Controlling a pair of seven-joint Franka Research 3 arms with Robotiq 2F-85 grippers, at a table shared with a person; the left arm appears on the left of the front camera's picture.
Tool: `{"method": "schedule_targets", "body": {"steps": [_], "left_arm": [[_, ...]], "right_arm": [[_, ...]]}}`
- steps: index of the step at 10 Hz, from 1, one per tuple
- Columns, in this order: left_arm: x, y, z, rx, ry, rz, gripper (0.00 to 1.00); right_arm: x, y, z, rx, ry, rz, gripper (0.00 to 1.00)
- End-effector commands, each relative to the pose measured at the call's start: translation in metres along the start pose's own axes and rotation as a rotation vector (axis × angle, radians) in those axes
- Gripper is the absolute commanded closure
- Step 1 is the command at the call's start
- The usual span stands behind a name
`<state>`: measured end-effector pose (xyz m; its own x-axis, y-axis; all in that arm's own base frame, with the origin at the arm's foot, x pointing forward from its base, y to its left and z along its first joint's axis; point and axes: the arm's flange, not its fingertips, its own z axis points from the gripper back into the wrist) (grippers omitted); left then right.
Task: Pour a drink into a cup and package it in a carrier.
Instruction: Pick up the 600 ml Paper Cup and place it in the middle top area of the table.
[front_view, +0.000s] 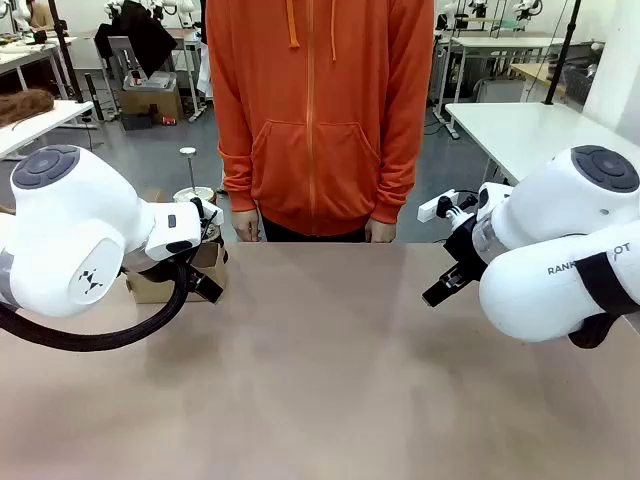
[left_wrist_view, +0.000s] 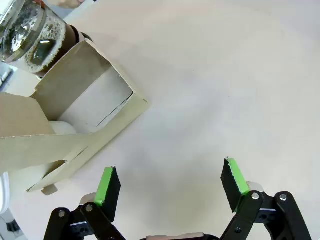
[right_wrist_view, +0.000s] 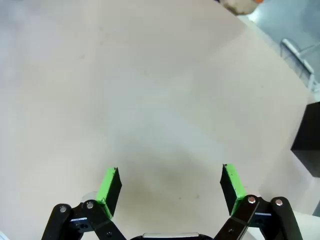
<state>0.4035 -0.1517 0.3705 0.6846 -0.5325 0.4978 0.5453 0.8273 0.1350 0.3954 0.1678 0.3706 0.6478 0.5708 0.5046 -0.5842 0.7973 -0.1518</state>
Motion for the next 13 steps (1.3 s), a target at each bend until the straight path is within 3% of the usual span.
{"method": "schedule_targets", "body": {"steps": [1,10,13], "left_arm": [[0.000,0.000,0.000,0.000,0.000,0.000,0.00],[0.000,0.000,0.000,0.000,0.000,0.000,0.00],[0.000,0.000,0.000,0.000,0.000,0.000,0.00]], "right_arm": [[0.000,0.000,0.000,0.000,0.000,0.000,0.00],[0.000,0.000,0.000,0.000,0.000,0.001,0.00],[0.039,-0.050,0.064,0.100,-0.030,0.061,0.00]]}}
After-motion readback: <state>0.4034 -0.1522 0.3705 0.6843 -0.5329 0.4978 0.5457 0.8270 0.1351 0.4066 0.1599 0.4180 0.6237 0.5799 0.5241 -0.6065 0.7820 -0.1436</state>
